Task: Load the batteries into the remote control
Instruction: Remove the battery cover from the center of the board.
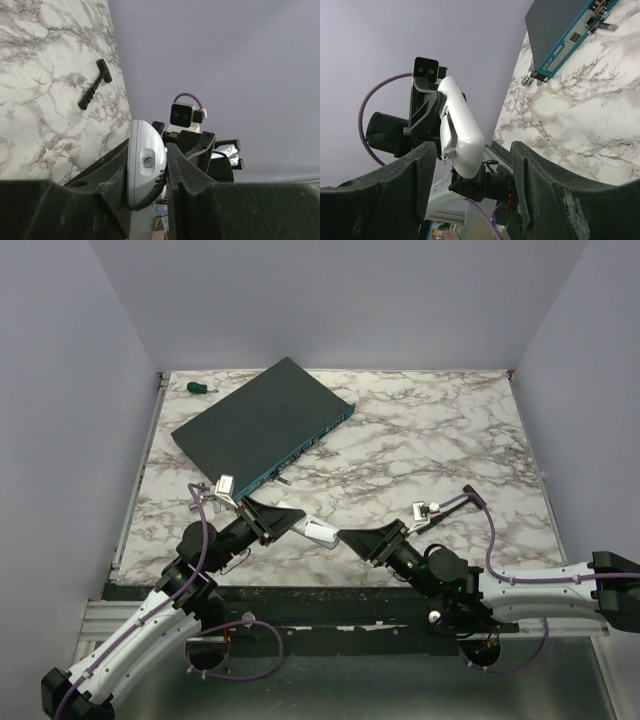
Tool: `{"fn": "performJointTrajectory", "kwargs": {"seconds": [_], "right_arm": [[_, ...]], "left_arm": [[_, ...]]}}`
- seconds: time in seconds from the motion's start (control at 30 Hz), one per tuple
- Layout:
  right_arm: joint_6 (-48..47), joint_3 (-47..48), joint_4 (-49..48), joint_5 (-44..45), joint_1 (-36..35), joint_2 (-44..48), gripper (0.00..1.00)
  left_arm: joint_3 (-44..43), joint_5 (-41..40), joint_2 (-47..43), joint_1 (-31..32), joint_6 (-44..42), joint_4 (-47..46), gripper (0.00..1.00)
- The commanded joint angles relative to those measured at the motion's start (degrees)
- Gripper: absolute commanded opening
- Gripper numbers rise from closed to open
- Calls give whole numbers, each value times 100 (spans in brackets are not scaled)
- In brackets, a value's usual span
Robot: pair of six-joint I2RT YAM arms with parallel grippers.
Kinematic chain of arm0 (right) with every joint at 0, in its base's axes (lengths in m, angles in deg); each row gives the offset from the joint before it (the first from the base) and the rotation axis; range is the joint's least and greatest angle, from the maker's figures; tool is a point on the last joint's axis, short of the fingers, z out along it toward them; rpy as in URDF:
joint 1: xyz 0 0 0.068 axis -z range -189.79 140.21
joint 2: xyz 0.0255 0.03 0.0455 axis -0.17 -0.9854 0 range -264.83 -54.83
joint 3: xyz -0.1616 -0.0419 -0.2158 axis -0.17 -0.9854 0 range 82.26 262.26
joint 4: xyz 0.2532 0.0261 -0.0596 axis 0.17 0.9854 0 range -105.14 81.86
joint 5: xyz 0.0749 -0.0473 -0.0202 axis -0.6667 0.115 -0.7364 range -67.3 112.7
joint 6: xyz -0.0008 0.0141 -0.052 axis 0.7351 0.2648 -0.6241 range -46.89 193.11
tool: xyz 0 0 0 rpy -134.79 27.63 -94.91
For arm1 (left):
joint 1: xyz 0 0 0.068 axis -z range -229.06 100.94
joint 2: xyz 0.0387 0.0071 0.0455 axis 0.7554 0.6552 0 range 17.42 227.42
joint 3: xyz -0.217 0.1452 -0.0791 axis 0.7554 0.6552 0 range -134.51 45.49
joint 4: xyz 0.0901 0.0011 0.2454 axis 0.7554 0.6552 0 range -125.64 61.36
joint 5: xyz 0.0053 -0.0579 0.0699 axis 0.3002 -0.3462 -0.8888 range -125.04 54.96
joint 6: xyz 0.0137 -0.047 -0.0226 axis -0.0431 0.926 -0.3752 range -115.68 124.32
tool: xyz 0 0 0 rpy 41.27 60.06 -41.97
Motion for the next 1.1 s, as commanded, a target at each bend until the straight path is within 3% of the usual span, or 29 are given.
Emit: {"fn": "performJointTrajectory", "kwargs": {"seconds": [0.0, 0.5, 0.63, 0.8, 0.97, 1.07], "right_arm": [[19, 0, 106, 378, -9, 39, 68], [-178, -15, 717, 670, -5, 514, 69], [-1452, 354, 1616, 534, -9, 956, 69], [-3250, 1610, 3701, 85, -6, 1065, 72], [-4816, 2771, 4909, -1392, -2, 677, 75], [-5382, 3444, 5526, -1829, -2, 59, 80]], "left_arm": [[-262, -19, 176, 7, 214, 434, 0], [-198, -51, 374, 3, 383, 543, 0], [-157, -10, 357, -1, 370, 483, 0], [-145, 29, 359, -7, 367, 472, 0], [-138, 28, 365, -6, 382, 471, 0], [-145, 48, 374, -11, 383, 487, 0]]}}
